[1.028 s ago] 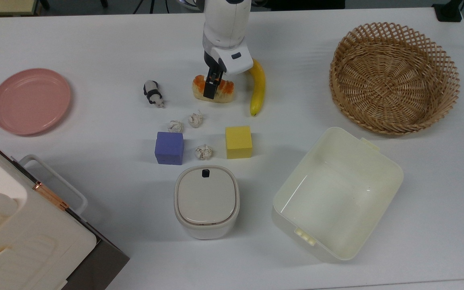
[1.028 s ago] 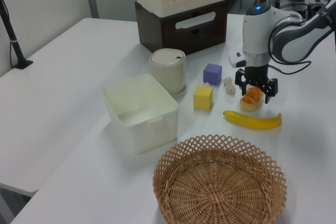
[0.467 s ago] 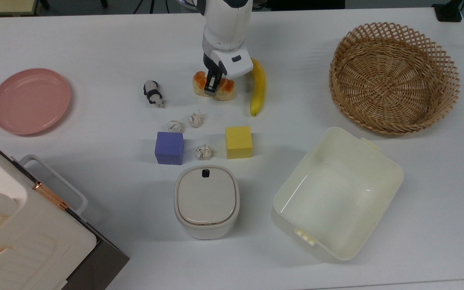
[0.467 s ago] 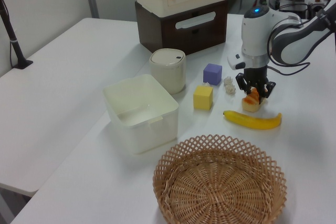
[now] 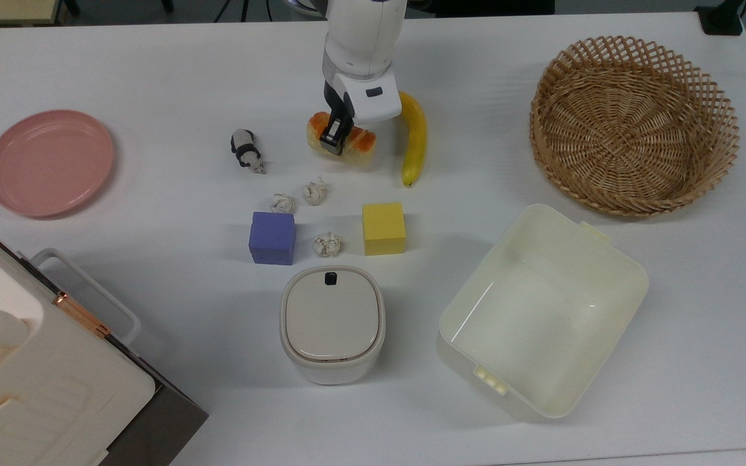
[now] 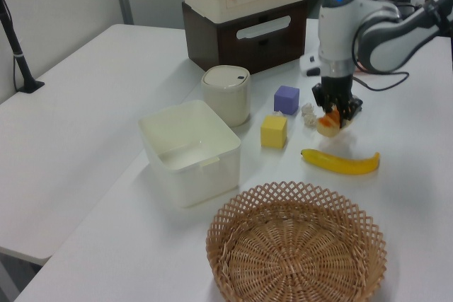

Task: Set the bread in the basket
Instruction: 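Close the gripper on the bread roll, then lift the bread roll and carry it over the wicker basket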

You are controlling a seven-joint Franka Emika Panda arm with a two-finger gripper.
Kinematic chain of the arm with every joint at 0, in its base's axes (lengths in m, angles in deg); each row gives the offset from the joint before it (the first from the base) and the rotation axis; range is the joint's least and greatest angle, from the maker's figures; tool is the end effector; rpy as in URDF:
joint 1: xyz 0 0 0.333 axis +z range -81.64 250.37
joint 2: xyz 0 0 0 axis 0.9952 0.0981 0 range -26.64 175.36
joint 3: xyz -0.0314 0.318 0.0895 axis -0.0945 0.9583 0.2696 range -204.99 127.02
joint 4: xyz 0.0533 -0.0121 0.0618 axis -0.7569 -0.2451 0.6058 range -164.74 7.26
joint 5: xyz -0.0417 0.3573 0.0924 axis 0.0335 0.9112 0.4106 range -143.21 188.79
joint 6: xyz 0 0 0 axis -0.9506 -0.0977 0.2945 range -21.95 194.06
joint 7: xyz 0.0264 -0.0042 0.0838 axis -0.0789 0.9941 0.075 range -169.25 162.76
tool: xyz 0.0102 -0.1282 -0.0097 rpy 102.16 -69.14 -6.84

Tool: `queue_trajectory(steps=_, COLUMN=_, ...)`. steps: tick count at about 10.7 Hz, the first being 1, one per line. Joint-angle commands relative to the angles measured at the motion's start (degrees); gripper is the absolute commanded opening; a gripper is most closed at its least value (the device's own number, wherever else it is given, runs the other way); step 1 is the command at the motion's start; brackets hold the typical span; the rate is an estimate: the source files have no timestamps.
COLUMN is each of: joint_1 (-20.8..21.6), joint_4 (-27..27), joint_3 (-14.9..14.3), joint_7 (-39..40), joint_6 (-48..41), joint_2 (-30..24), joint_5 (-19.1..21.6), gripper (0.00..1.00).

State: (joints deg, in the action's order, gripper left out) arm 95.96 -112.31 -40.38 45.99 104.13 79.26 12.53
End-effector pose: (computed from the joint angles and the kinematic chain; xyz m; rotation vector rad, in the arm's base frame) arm 0.5195 0.0835 0.3628 2.5388 1.6360 -0.1580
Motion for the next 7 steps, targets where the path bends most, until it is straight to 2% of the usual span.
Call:
queue_trajectory(steps=1, joint_1=2.2, joint_4=7.3, joint_3=-0.2, joint_7=-18.9, joint_6=-9.8, joint_2=-0.3, joint_5=4.2, gripper=0.42)
queue_trajectory(steps=4, joint_1=3.5, joint_4=13.1, joint_3=-0.3, joint_7=-39.6, joint_6=-13.5, joint_2=-0.2, joint_5=11.5, gripper=0.43)
queue_trajectory(steps=7, joint_1=9.4, joint_4=16.5, joint_3=-0.2, joint_7=-57.0, joint_6=-14.7, joint_2=0.3, joint_5=11.9, gripper=0.43)
